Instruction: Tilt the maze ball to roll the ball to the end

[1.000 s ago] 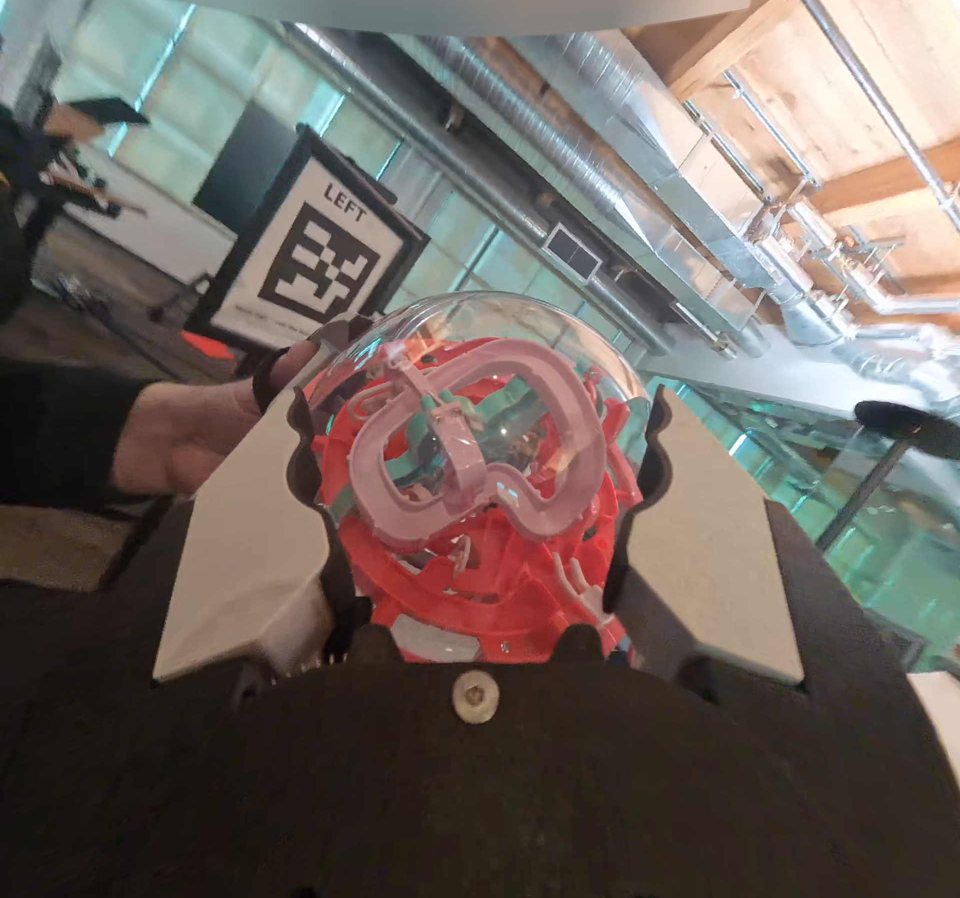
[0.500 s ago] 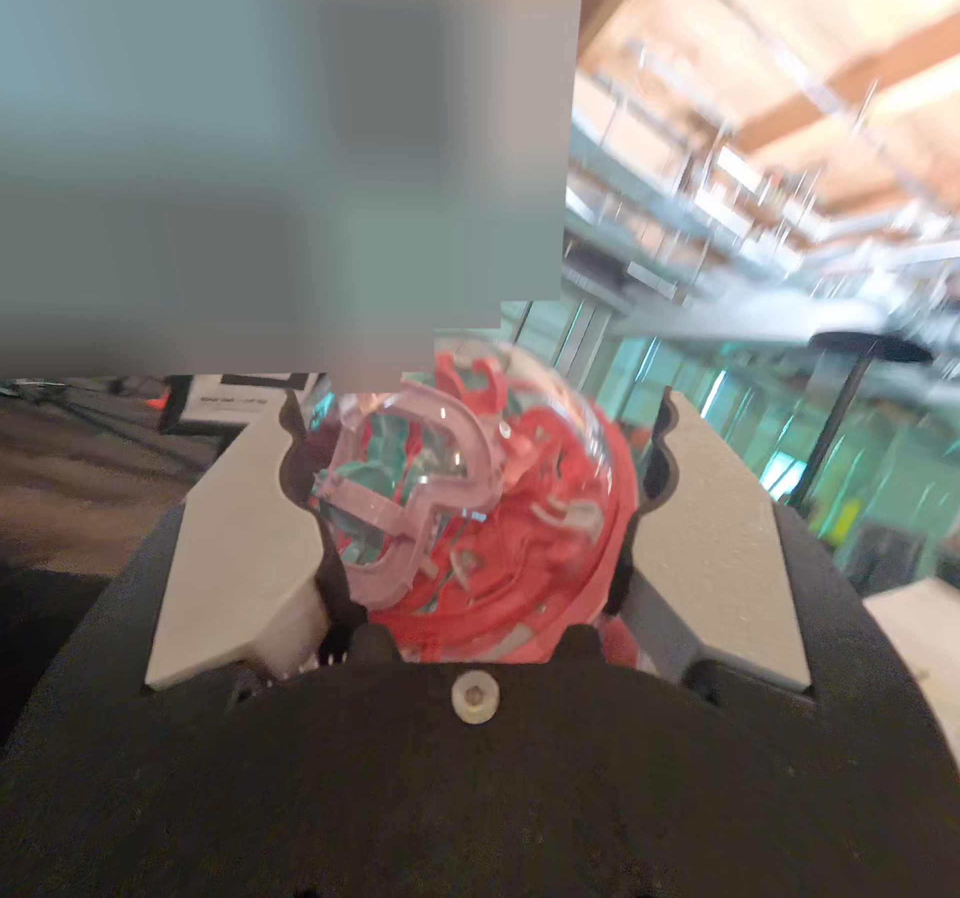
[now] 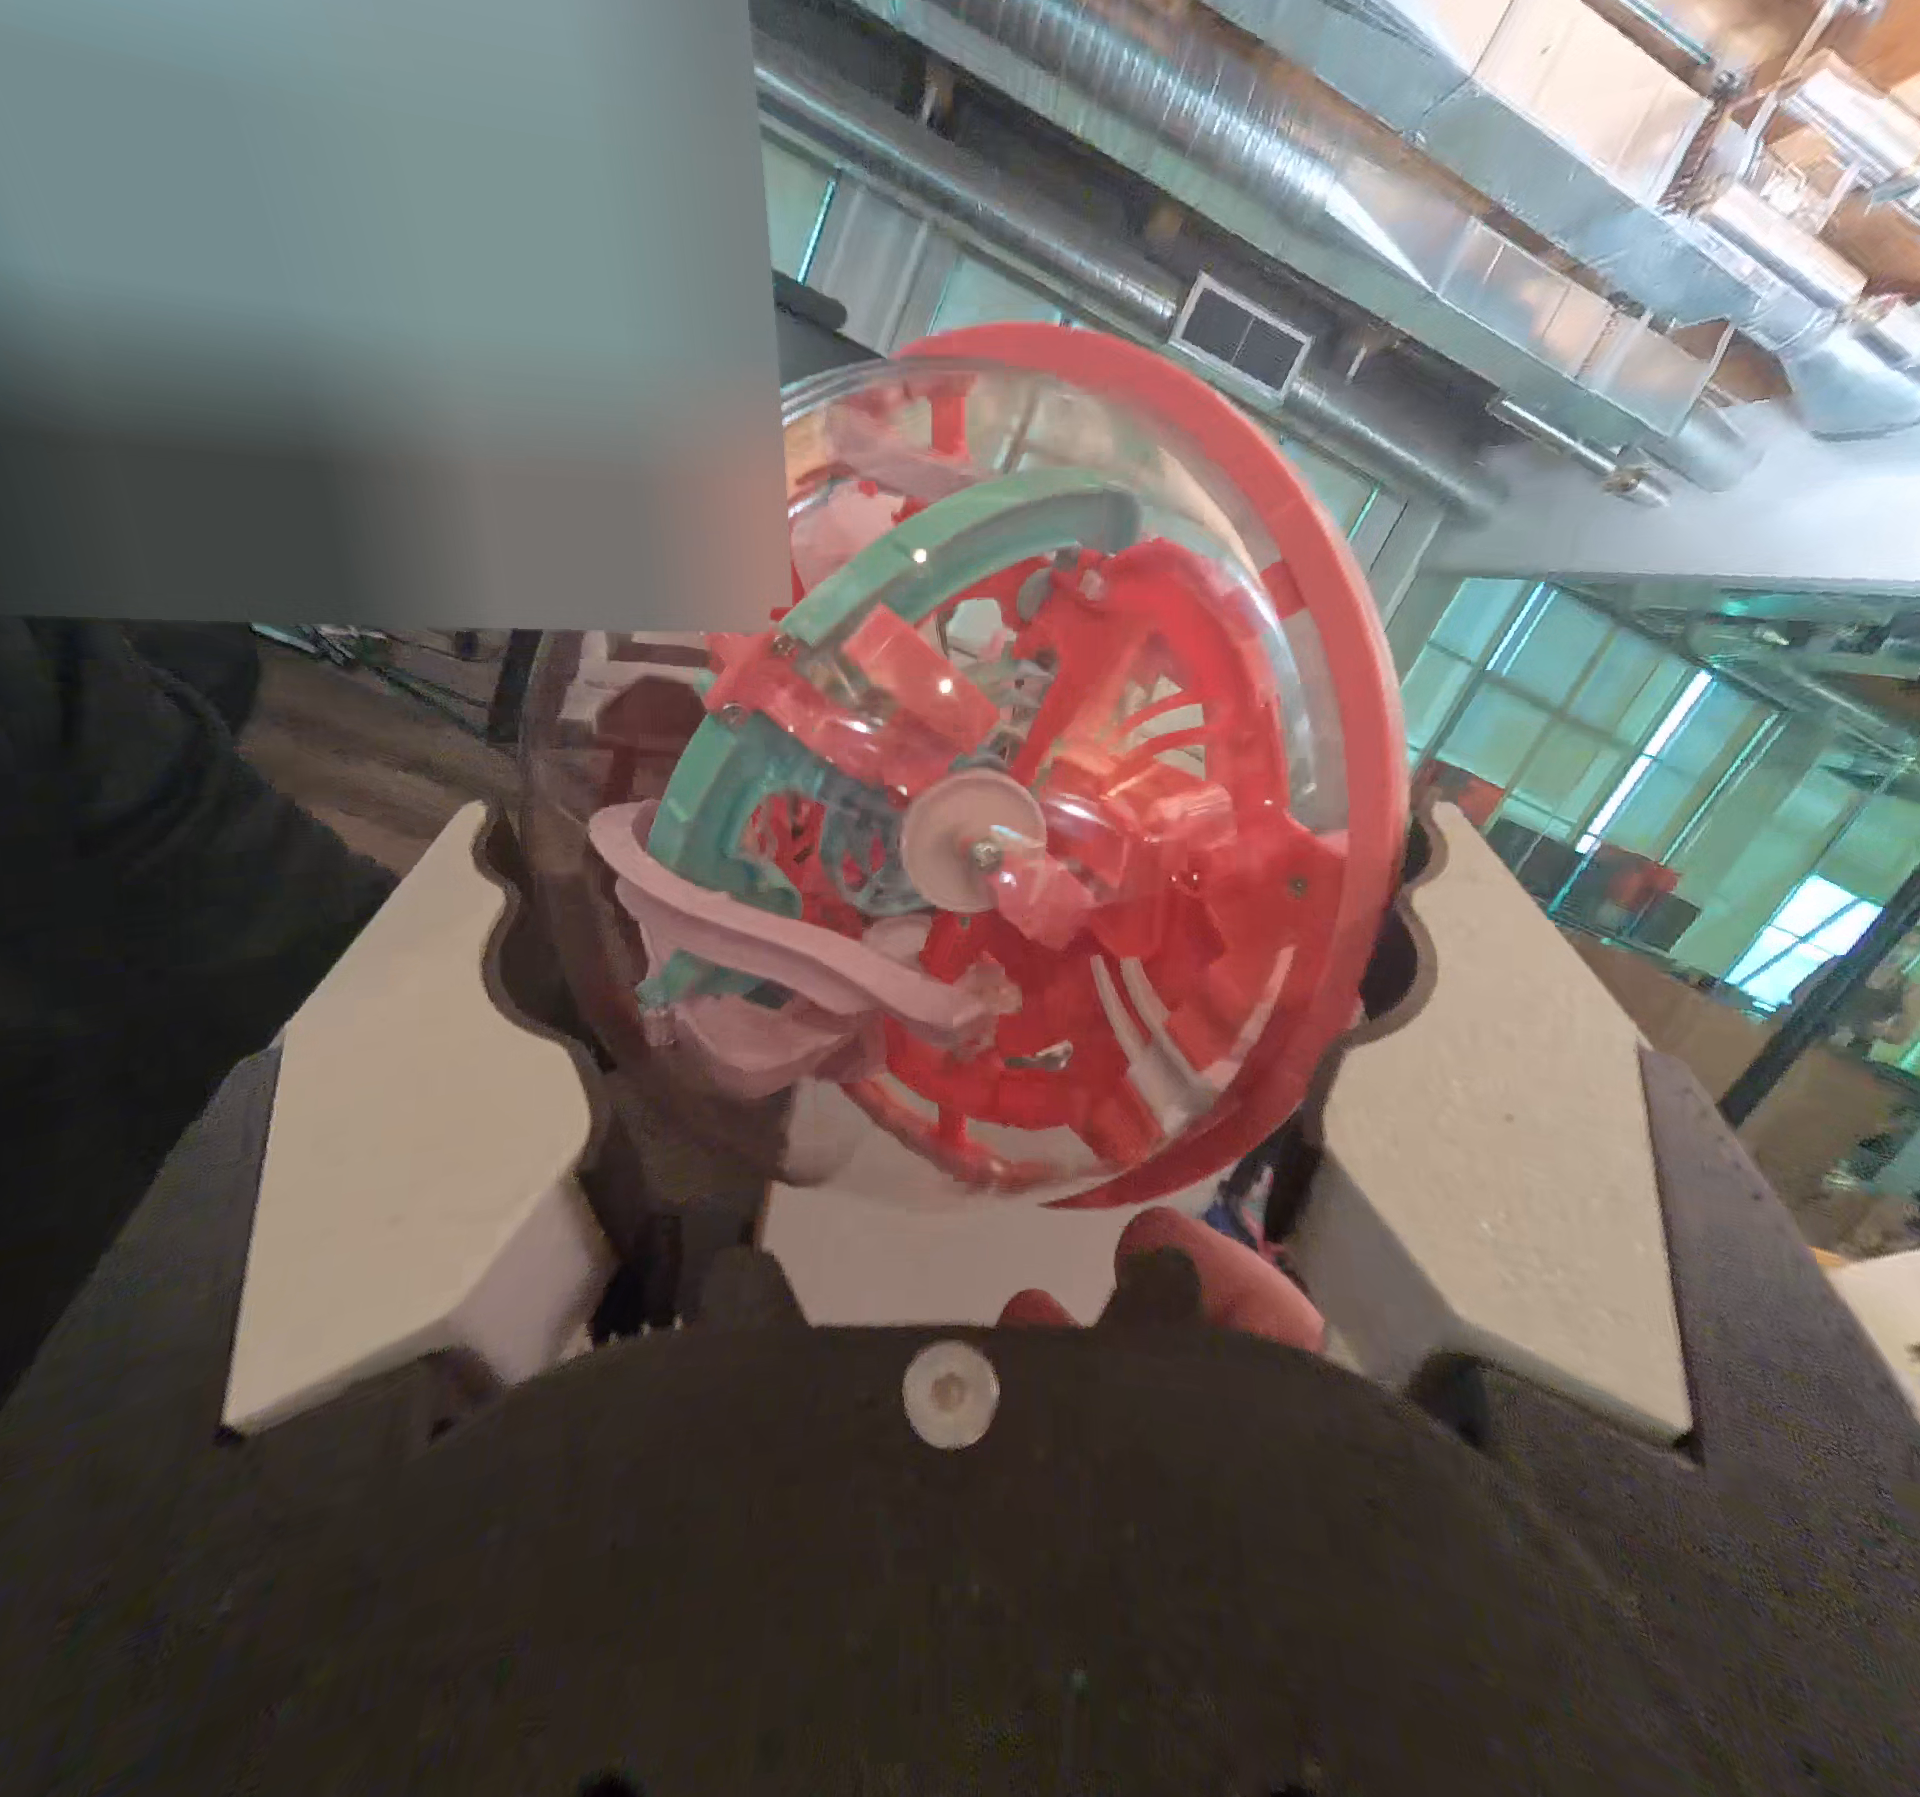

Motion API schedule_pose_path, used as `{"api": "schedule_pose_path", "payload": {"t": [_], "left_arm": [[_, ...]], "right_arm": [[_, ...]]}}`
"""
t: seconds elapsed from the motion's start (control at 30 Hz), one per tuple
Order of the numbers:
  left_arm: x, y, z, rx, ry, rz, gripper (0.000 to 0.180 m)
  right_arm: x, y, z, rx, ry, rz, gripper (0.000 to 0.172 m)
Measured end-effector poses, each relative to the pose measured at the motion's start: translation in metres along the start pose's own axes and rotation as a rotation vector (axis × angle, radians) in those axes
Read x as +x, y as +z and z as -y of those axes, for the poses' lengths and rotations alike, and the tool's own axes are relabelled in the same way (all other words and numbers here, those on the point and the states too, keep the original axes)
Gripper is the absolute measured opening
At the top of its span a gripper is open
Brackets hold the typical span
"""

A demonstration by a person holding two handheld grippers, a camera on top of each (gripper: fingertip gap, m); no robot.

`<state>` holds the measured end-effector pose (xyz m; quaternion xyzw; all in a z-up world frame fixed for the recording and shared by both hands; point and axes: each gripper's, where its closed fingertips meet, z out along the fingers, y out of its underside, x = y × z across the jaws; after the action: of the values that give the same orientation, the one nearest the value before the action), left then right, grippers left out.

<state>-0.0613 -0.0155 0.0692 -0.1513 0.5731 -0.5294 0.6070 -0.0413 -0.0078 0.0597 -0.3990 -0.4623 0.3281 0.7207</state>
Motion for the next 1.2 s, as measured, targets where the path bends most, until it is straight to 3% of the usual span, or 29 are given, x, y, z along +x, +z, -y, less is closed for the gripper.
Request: {"api": "schedule_pose_path", "payload": {"t": [0.3, 0.47, 0.73, 0.83, 0.93, 1.03, 1.2], "left_arm": [[-0.006, 0.037, 0.043, -0.328, 0.369, -0.218, 0.146], [-0.012, 0.065, 0.062, -0.571, 0.571, -0.254, 0.145], [-0.005, 0.107, 0.093, -0.857, 0.898, -0.284, 0.145], [-0.01, 0.123, 0.104, -0.956, 0.885, -0.302, 0.145], [-0.001, 0.146, 0.117, -0.966, 0.832, -0.373, 0.146], [0.018, 0.169, 0.124, -0.99, 0.828, -0.464, 0.145], [0.019, 0.189, 0.121, -1.19, 0.803, -0.475, 0.143]], "right_arm": [[0.006, 0.0, 0.049, -0.008, -0.368, -0.046, 0.156], [0.011, -0.01, 0.084, 0.013, -0.514, -0.077, 0.156], [-0.015, -0.033, 0.149, 0.094, -0.813, -0.187, 0.156], [-0.007, -0.038, 0.164, 0.185, -0.768, -0.179, 0.156], [-0.005, -0.046, 0.177, 0.313, -0.698, -0.151, 0.157], [0.001, -0.043, 0.177, 0.325, -0.692, -0.176, 0.157], [0.005, -0.05, 0.183, 0.42, -0.617, -0.186, 0.156]]}}
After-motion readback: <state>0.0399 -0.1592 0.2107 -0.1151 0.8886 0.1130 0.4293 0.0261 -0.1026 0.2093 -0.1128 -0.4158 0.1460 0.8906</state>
